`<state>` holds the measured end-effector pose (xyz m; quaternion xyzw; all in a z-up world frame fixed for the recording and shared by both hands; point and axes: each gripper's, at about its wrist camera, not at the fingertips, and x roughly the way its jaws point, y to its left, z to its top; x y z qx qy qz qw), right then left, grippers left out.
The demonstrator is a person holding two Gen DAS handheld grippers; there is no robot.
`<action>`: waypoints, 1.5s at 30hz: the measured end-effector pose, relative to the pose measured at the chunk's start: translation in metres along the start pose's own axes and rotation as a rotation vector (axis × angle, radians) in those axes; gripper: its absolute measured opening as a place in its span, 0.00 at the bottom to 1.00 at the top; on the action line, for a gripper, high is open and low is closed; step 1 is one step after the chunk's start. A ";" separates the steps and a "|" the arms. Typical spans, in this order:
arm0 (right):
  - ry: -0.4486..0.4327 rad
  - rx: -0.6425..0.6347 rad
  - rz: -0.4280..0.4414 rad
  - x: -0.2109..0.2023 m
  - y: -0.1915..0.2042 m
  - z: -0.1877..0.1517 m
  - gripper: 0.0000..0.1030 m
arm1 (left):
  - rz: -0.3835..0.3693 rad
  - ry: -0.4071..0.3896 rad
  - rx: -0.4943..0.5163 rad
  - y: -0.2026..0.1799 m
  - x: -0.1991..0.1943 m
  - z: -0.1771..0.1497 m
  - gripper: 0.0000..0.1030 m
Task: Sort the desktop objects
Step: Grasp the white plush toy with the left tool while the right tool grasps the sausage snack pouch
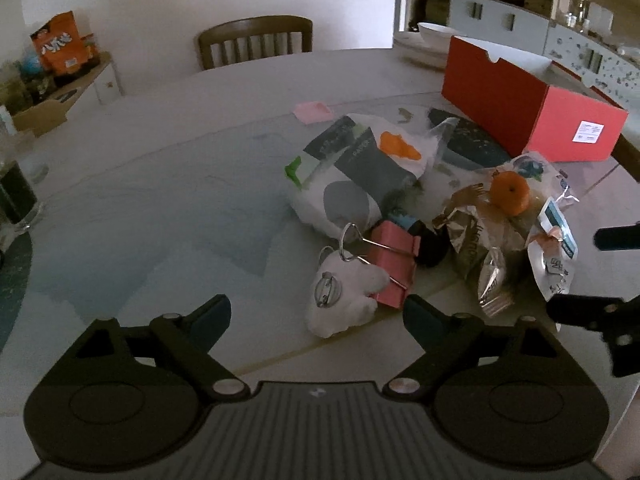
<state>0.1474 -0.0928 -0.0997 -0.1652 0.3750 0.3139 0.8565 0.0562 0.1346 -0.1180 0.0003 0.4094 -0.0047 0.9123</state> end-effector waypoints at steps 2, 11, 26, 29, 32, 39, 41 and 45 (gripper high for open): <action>0.005 -0.011 -0.009 0.005 0.004 0.000 0.99 | -0.015 0.000 -0.007 0.003 0.002 0.001 0.89; 0.035 0.049 -0.039 0.017 -0.002 0.002 0.94 | -0.076 0.010 -0.057 0.019 0.013 0.003 0.79; 0.052 0.078 -0.027 0.028 -0.003 0.006 0.72 | -0.160 0.028 -0.063 0.022 0.022 0.010 0.44; 0.049 0.078 -0.038 0.026 -0.003 0.005 0.71 | -0.168 0.023 -0.049 0.020 0.020 0.009 0.38; 0.045 0.080 -0.053 0.022 -0.003 0.005 0.67 | -0.166 0.014 -0.040 0.019 0.019 0.009 0.30; 0.057 0.062 -0.085 0.016 -0.003 0.002 0.38 | -0.155 0.006 -0.051 0.026 0.016 0.003 0.23; 0.055 0.068 -0.096 0.015 -0.004 0.002 0.35 | -0.155 -0.004 -0.049 0.027 0.013 0.002 0.22; 0.042 0.087 -0.118 0.006 -0.010 0.000 0.30 | -0.154 -0.019 -0.050 0.027 0.004 -0.002 0.22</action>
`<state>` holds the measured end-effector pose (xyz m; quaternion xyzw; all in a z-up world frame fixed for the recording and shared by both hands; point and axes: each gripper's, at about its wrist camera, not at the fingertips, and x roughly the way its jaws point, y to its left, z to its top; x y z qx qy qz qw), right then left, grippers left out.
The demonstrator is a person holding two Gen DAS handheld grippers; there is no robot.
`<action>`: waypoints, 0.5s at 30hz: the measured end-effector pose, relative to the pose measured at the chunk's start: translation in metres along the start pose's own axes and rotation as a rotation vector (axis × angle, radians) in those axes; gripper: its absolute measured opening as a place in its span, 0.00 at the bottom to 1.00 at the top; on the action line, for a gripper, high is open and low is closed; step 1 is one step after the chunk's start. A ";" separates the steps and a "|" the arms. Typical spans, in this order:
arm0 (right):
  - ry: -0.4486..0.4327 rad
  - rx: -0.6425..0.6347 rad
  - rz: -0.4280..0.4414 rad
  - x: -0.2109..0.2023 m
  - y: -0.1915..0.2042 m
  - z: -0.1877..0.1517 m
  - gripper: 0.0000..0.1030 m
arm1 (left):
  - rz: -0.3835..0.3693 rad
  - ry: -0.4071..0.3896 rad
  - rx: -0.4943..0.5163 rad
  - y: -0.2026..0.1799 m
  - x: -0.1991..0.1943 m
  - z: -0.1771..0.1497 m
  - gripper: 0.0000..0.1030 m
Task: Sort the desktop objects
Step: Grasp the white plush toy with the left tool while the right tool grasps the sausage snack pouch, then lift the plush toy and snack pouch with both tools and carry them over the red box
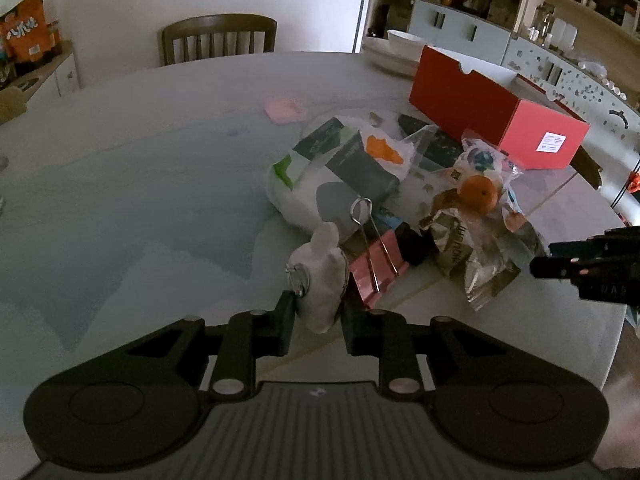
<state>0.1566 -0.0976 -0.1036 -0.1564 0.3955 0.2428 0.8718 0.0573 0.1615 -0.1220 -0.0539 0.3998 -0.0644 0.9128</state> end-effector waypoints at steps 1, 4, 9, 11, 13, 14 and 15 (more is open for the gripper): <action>-0.006 0.002 -0.005 -0.004 -0.002 -0.001 0.29 | 0.001 -0.004 0.000 -0.001 -0.002 -0.001 0.22; -0.022 -0.021 -0.046 -0.011 -0.002 -0.005 0.22 | -0.002 -0.010 0.009 -0.003 -0.011 -0.006 0.22; -0.045 -0.007 -0.115 -0.024 -0.008 -0.008 0.07 | -0.010 -0.019 -0.016 -0.002 -0.024 -0.011 0.22; -0.057 -0.011 -0.131 -0.029 -0.012 -0.007 0.07 | -0.013 -0.026 -0.025 -0.002 -0.028 -0.011 0.22; -0.064 0.009 -0.142 -0.034 -0.020 -0.005 0.07 | -0.017 -0.035 -0.026 -0.003 -0.032 -0.010 0.22; -0.063 0.028 -0.141 -0.035 -0.025 -0.004 0.07 | -0.020 -0.039 -0.026 -0.005 -0.034 -0.010 0.22; -0.060 0.046 -0.138 -0.036 -0.030 -0.005 0.07 | -0.021 -0.044 -0.026 -0.007 -0.035 -0.009 0.22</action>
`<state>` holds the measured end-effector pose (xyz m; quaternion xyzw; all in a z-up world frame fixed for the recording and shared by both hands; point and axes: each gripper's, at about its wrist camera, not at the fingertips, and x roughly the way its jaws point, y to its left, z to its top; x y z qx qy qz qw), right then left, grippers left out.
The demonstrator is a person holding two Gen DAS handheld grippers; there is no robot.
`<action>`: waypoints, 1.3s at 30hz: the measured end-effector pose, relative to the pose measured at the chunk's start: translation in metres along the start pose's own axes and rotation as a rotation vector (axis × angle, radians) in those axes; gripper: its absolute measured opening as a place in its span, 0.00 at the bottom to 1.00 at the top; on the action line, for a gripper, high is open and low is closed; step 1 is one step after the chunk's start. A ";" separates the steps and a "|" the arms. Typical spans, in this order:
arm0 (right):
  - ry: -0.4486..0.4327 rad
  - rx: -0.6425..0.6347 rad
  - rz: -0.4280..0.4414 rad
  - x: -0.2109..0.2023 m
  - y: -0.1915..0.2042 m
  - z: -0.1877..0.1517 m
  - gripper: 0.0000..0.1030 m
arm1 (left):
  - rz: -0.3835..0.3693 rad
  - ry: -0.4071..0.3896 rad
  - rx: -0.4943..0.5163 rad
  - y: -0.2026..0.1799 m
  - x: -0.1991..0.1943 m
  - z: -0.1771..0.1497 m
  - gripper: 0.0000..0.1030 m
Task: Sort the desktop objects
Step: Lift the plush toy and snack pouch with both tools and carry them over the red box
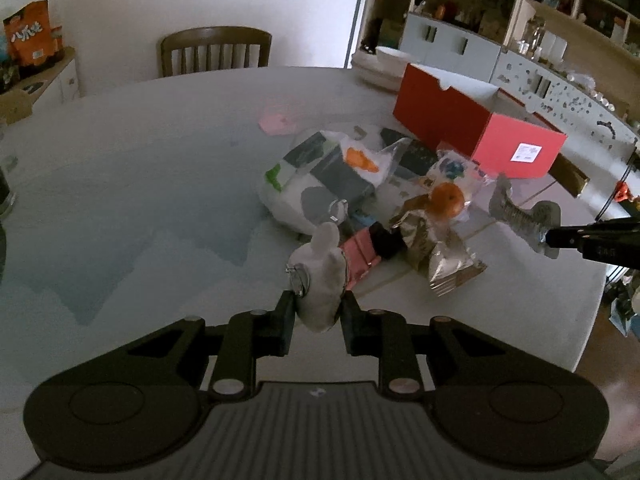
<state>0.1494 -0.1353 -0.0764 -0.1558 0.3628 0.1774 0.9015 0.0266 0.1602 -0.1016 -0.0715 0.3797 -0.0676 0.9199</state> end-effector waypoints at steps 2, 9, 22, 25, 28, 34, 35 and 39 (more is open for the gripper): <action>0.014 0.022 -0.001 0.002 -0.009 -0.003 0.07 | 0.002 -0.008 0.004 -0.003 -0.002 0.001 0.22; 0.069 0.031 0.028 0.022 -0.022 -0.022 0.17 | 0.010 -0.008 -0.007 -0.017 -0.002 0.003 0.22; 0.061 -0.014 0.210 0.027 -0.037 0.004 0.79 | 0.082 -0.032 -0.059 -0.049 0.003 0.020 0.22; 0.071 0.003 0.222 0.047 -0.040 0.014 0.79 | 0.097 -0.031 -0.057 -0.057 0.006 0.024 0.22; 0.082 -0.022 0.233 0.062 -0.035 0.016 0.79 | 0.106 -0.024 -0.058 -0.065 0.010 0.027 0.22; 0.098 -0.052 0.243 0.074 -0.028 0.016 0.77 | 0.118 -0.012 -0.068 -0.074 0.014 0.030 0.22; 0.096 -0.058 0.244 0.076 -0.028 0.016 0.77 | 0.119 -0.011 -0.070 -0.074 0.015 0.031 0.22; 0.092 -0.083 0.245 0.079 -0.028 0.020 0.75 | 0.124 -0.008 -0.080 -0.077 0.020 0.034 0.22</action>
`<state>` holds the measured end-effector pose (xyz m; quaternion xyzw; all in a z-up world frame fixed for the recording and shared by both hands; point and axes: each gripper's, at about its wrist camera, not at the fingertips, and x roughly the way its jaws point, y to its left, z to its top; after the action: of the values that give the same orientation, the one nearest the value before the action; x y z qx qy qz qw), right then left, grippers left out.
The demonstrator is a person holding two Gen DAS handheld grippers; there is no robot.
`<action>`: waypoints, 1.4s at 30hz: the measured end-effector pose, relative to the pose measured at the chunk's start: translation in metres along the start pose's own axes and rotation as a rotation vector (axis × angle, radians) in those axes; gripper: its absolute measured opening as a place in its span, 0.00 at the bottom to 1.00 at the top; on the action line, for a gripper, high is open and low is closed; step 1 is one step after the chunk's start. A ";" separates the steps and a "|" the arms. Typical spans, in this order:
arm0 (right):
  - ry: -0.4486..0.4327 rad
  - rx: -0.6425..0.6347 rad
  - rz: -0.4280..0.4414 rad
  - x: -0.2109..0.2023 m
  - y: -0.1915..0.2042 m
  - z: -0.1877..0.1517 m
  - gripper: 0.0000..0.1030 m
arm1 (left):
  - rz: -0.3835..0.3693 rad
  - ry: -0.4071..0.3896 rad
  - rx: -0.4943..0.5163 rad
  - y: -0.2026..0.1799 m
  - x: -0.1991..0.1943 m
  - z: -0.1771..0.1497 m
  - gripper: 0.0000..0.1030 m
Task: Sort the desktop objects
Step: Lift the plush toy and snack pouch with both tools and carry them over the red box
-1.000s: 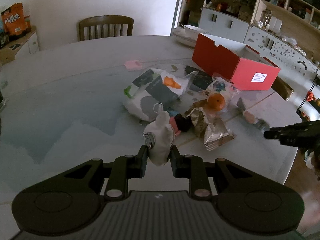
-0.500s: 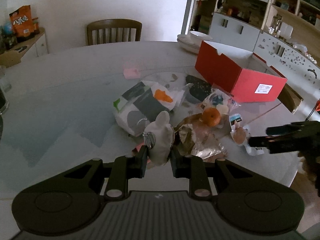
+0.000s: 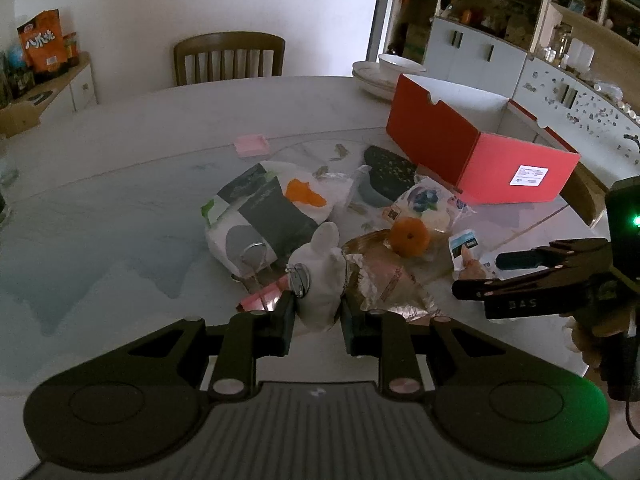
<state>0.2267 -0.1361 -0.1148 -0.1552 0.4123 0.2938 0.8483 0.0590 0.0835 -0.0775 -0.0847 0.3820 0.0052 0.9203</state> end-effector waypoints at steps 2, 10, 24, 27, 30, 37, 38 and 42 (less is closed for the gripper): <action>-0.003 -0.017 -0.007 0.002 0.001 0.002 0.72 | 0.001 0.001 -0.003 -0.002 0.002 0.002 0.22; -0.011 -0.025 0.013 0.000 -0.004 0.006 0.57 | 0.002 0.004 0.003 -0.011 0.010 0.011 0.22; -0.079 0.013 0.084 -0.046 -0.049 0.010 0.55 | -0.054 -0.002 0.062 -0.056 0.026 0.039 0.22; -0.094 0.039 0.106 -0.056 -0.062 0.018 0.55 | -0.076 -0.007 0.077 -0.070 0.030 0.049 0.22; -0.109 0.057 0.114 -0.068 -0.077 0.026 0.55 | -0.102 -0.011 0.094 -0.085 0.033 0.060 0.22; -0.114 0.080 0.095 -0.088 -0.112 0.037 0.55 | -0.154 -0.017 0.145 -0.124 0.043 0.078 0.22; -0.115 0.084 0.093 -0.091 -0.118 0.037 0.55 | -0.155 -0.018 0.159 -0.130 0.046 0.080 0.22; -0.131 0.095 0.084 -0.100 -0.136 0.040 0.55 | -0.174 -0.018 0.175 -0.151 0.055 0.089 0.22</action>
<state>0.2872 -0.2587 -0.0081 -0.0780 0.3756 0.3186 0.8668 0.1714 -0.0540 -0.0315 -0.0366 0.3639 -0.1076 0.9245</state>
